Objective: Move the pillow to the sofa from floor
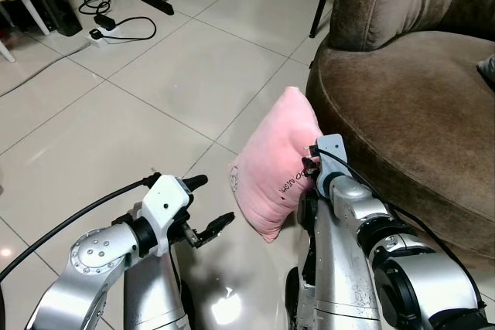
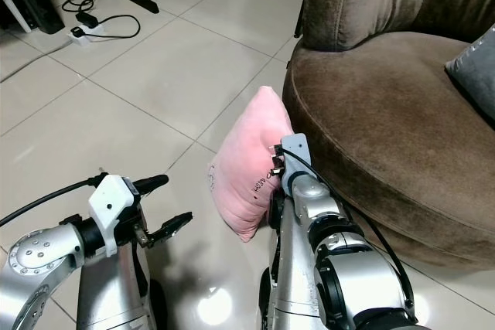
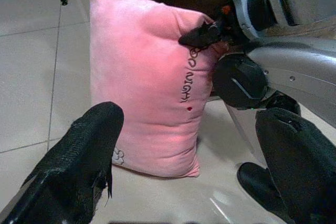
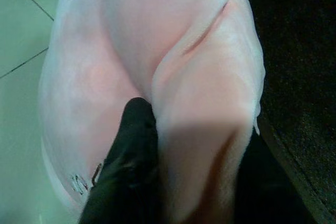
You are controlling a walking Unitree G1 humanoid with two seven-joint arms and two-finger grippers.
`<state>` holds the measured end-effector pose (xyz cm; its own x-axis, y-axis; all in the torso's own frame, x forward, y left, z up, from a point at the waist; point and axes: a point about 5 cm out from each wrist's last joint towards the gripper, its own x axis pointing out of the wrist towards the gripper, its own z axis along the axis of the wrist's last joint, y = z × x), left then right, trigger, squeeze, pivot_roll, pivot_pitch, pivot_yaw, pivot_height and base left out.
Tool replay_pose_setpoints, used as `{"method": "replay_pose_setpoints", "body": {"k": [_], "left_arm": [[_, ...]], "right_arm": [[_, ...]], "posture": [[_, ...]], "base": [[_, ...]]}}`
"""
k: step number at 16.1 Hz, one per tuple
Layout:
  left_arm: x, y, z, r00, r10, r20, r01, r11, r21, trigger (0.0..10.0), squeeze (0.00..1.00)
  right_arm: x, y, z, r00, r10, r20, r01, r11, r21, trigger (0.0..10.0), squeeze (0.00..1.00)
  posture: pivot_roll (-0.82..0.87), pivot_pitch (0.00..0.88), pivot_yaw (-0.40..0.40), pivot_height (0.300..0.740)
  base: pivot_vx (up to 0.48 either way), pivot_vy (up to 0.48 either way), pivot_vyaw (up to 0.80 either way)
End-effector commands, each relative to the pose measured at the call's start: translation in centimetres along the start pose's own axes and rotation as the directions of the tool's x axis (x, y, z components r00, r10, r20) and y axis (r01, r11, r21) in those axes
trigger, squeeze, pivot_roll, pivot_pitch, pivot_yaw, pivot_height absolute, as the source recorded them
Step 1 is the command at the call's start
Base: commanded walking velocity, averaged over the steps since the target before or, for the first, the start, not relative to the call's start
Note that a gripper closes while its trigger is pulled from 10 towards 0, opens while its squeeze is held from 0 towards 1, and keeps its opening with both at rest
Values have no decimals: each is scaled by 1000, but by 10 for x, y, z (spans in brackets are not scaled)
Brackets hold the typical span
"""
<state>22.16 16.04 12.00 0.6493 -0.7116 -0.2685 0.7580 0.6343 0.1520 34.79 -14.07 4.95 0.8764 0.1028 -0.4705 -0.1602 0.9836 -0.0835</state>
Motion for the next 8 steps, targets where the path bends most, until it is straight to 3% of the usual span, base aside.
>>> {"method": "replay_pose_setpoints", "body": {"k": [1,8], "left_arm": [[0,-2,-3,1000,-21,-18,21,1000,-7,10000,498],[-3,-3,-5,1000,19,-14,-20,1000,-14,10000,502]], "right_arm": [[0,4,-5,1000,24,-19,-24,1000,1,0,0],[-1,22,-11,995,100,-11,-100,995,-7,0,0]], "posture": [[-8,147,-8,381],[0,85,-14,381]], "base": [[0,0,0],[0,0,0]]}}
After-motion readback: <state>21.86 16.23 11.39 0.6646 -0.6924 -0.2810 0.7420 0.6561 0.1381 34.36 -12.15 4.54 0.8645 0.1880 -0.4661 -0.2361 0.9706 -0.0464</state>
